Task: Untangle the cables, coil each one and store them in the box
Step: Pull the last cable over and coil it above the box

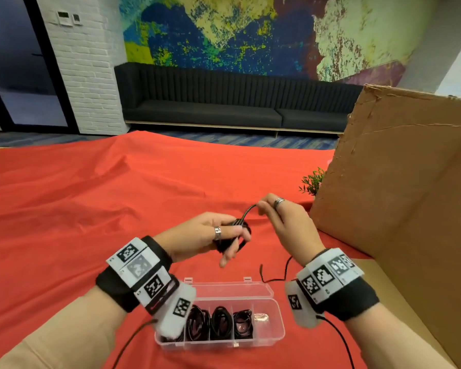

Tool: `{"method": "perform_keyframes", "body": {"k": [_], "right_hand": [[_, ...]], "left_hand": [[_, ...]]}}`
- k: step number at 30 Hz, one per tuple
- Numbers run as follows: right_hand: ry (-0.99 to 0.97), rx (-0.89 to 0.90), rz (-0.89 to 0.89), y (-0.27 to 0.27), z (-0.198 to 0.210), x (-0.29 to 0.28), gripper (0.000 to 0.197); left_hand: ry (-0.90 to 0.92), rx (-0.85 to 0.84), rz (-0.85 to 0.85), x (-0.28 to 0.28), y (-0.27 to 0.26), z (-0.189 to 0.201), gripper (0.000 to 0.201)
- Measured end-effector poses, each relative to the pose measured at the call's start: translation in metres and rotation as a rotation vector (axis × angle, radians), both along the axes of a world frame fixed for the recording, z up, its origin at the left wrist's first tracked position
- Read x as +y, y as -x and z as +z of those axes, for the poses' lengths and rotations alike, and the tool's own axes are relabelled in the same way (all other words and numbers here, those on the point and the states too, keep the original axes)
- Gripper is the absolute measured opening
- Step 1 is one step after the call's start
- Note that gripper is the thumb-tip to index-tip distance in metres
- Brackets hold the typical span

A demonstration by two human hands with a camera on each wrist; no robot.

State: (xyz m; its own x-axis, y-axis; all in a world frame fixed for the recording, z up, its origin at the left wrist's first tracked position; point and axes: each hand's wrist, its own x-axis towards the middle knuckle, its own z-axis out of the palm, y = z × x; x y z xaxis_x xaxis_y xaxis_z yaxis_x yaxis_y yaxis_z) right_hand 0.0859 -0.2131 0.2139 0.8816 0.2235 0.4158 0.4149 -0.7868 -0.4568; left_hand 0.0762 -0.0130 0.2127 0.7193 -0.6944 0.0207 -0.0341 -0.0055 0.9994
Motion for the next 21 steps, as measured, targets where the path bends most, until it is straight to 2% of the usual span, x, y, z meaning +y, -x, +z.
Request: {"method": "perform_keyframes", "body": {"k": [2,3,4,5,6,8,9,10,11,12,14,15,16,18,20,21], "right_hand": [[0.204,0.09,-0.041,0.001,-0.007,0.006,0.027],[0.262,0.143,0.01,0.003,-0.014,0.01,0.026],[0.273,0.215,0.104,0.009,-0.02,0.016,0.025],[0.27,0.287,0.214,0.016,-0.026,0.021,0.026],[0.265,0.322,0.311,0.024,-0.028,0.026,0.027],[0.23,0.299,0.415,0.031,-0.027,0.027,0.034],[0.179,0.262,0.416,0.031,-0.022,0.023,0.034],[0.121,0.21,0.375,0.027,-0.017,0.017,0.033],[0.074,0.154,0.306,0.021,-0.013,0.01,0.032],[0.047,0.104,0.233,0.014,-0.01,0.003,0.033],[0.058,0.06,0.124,0.004,-0.009,-0.007,0.039],[0.073,0.068,0.089,0.001,-0.011,-0.008,0.041],[0.107,0.083,0.059,0.001,-0.015,-0.007,0.039],[0.241,0.102,0.042,0.003,-0.025,0.0,0.034],[0.35,0.177,0.124,0.012,-0.034,0.012,0.033],[0.34,0.218,0.196,0.018,-0.037,0.019,0.031]], "left_hand": [[0.267,0.056,0.073,-0.011,0.003,0.009,0.024],[0.378,0.074,0.152,-0.016,0.001,0.012,0.023],[0.428,0.064,0.226,-0.018,-0.003,0.014,0.02],[0.396,0.005,0.289,-0.02,-0.007,0.012,0.018],[0.265,-0.12,0.352,-0.021,-0.01,0.009,0.017],[-0.207,-0.519,0.451,-0.017,-0.011,-0.002,0.017],[-0.391,-0.652,0.466,-0.013,-0.012,-0.008,0.021],[-0.504,-0.674,0.447,-0.008,-0.013,-0.011,0.027],[-0.513,-0.568,0.39,-0.003,-0.013,-0.012,0.033],[-0.451,-0.386,0.288,-0.001,-0.011,-0.011,0.039],[-0.229,-0.056,0.055,0.001,-0.006,-0.006,0.042],[-0.12,0.027,-0.006,0.002,-0.004,-0.003,0.035],[-0.009,0.076,-0.037,0.002,-0.003,0.002,0.027],[0.206,0.119,0.007,0.0,-0.002,0.009,0.019],[0.321,0.103,0.14,-0.004,-0.004,0.009,0.019],[0.333,0.083,0.203,-0.007,-0.006,0.007,0.02]]}}
